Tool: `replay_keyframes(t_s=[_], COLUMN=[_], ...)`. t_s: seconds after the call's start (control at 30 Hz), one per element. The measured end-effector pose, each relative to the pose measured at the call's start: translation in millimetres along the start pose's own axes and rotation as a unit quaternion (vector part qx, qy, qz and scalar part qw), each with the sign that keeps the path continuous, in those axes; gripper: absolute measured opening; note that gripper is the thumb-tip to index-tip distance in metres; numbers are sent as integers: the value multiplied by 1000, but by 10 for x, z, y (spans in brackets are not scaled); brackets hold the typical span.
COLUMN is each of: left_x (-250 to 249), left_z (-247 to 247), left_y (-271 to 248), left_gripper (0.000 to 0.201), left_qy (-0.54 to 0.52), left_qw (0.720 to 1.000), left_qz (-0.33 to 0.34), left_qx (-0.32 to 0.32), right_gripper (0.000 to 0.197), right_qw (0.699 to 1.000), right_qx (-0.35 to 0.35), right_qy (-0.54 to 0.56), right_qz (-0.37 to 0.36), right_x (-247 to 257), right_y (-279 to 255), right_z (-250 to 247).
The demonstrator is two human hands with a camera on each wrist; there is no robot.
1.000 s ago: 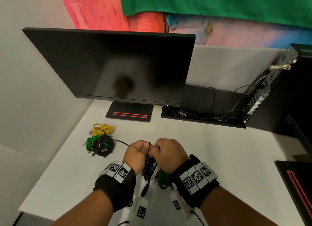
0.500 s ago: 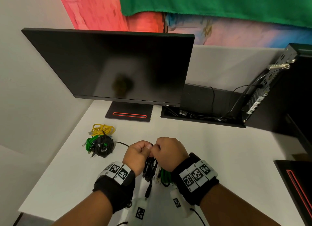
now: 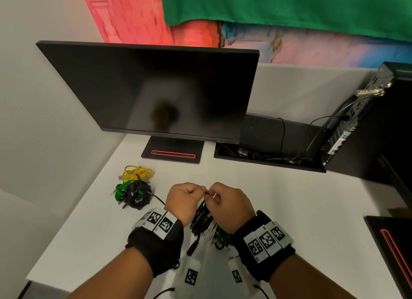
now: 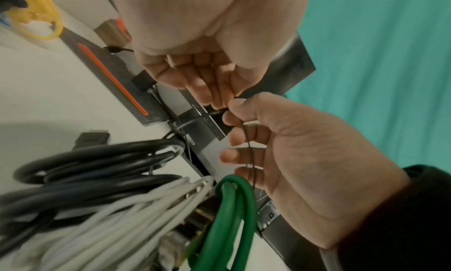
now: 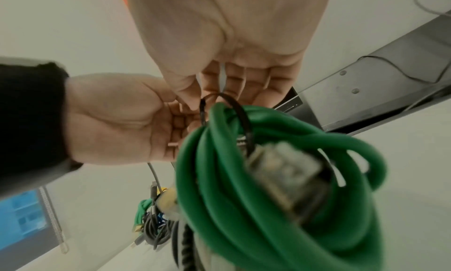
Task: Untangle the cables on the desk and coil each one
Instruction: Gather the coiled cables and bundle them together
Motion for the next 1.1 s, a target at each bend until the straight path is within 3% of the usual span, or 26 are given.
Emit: replay_keyframes(t_s=[0.17,0.27,0.37,0.47,0.63,0.83,0.9,1.0,1.1], left_x=[-264,-498,-654,-650,-610,-546,-570,-567,-565], left_z=[79,80,174,227,201,173,216,287,297], left_y=[-102,-82,-104,-87,-94,-189,-217,-267,-301], left_gripper=[26,22,24,32,24,30,27,27,27], left_qy=[86,49,58,28,-15,-10,-22,-45,-51], left_qw=[993,990,983,983,982,988,989,988,985], left_qz=[85,134,167,161,142,113,100,92,107], left_qx=[3,-16,43,87,123,106,105,118,128], right_gripper=[13,14,25,6,22,4,21,21,24], right_qw=[998,1000,999,997,993,992,996,998,998], right_qx=[-45,-14,31,73,77,110,75,46,46], right_qy=[30,-9,-7,33,86,48,47,18,1], right_qz=[-22,-20,-2,4,-23,-48,-30,26,35], right_x=[-106,-193,-281,-315,-305,-105,-59,-75,-122], right_y=[-113,-230,-234,-137,-38,-42,-27,33,68], right_z=[-23,62,59,-28,-135,79,95,103,99])
Point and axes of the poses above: each hand's wrist, its own y-axis towards the middle knuckle, its own z-axis out of the palm, x = y × z, the point moved 5 cm from there along y, towards the middle knuckle, and after that the axes turned 10 degrees about -y, right-handed, at the moved point
